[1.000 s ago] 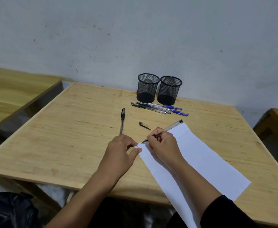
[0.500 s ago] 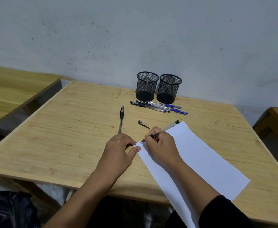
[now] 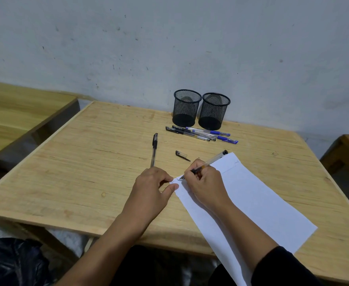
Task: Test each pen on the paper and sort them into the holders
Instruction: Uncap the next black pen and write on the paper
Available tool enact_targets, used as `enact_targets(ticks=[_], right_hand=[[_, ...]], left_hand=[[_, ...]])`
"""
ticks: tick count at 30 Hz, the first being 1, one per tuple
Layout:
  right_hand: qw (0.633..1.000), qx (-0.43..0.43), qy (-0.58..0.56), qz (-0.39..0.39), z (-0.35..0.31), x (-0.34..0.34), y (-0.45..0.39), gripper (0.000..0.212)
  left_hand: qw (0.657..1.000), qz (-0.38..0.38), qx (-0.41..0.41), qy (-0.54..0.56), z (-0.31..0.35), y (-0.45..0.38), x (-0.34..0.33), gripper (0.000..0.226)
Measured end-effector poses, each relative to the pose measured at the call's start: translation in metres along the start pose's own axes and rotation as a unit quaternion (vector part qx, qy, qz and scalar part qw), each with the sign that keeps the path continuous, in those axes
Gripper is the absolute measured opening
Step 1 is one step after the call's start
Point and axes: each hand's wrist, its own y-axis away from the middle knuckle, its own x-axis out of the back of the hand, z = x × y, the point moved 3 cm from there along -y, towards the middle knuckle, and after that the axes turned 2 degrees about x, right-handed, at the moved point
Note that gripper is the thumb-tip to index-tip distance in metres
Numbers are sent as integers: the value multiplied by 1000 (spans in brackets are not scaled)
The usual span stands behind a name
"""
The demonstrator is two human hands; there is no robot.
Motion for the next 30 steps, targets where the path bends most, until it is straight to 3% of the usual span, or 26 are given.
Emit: enact_targets(ticks=[30], right_hand=[[998,-40,-34,33,-2,5,1,14]], left_hand=[[1000,-12,4,10,-1,-2,1,17]])
